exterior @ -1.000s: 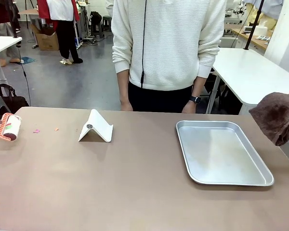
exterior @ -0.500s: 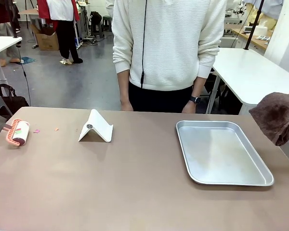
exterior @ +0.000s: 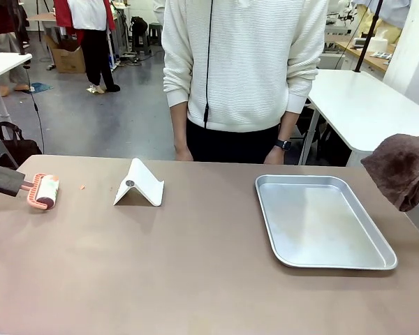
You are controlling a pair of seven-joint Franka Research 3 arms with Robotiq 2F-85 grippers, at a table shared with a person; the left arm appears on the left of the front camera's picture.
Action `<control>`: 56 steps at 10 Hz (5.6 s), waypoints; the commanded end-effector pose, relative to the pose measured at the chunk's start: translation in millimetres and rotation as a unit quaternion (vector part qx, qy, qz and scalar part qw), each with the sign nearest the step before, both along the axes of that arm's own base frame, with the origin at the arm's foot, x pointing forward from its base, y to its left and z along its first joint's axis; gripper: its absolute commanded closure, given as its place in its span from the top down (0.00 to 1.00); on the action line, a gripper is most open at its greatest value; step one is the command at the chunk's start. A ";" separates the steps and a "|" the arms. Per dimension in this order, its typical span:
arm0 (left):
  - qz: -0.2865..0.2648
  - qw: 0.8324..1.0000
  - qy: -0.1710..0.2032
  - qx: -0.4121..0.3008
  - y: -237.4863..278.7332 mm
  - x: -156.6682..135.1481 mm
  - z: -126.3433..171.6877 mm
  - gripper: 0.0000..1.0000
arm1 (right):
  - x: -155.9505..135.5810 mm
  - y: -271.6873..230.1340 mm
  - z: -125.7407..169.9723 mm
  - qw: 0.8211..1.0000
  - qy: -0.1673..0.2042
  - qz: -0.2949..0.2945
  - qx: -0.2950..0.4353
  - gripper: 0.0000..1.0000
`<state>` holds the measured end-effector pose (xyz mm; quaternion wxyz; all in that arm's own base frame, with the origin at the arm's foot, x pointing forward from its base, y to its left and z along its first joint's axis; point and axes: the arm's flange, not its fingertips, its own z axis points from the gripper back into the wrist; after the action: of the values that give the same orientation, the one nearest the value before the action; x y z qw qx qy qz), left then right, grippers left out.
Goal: Clean the surface of the table.
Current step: Clean the area not pointed to by the person, then return the Lint Roller and towel to their original positions.
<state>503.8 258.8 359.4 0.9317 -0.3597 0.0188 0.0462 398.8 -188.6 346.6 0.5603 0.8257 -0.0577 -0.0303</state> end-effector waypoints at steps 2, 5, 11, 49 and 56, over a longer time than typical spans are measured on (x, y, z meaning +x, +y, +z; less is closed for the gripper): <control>-0.035 0.999 0.030 0.020 -30.1 22.8 -7.3 0.16 | 2.2 1.7 4.7 1.000 0.002 -0.004 0.001 0.03; -0.077 0.997 0.021 0.012 -70.3 46.3 1.9 0.16 | 2.2 1.7 4.7 1.000 0.002 -0.004 0.001 0.03; -0.124 0.992 0.007 -0.017 -103.4 41.5 6.2 0.16 | 2.2 1.7 4.7 1.000 0.002 -0.004 0.001 0.03; -0.195 0.970 -0.128 -0.064 -278.5 -90.3 201.8 0.16 | 98.3 279.5 36.0 0.970 -0.058 0.050 -0.230 0.03; -0.221 0.970 -0.102 -0.009 -356.5 -62.6 180.6 0.16 | 71.4 376.5 -21.7 0.963 -0.018 0.085 -0.253 0.03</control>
<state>450.8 -100.2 521.4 0.9149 -0.3546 0.0246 -0.1912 473.6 189.1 321.8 0.7588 0.6499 -0.0033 0.0422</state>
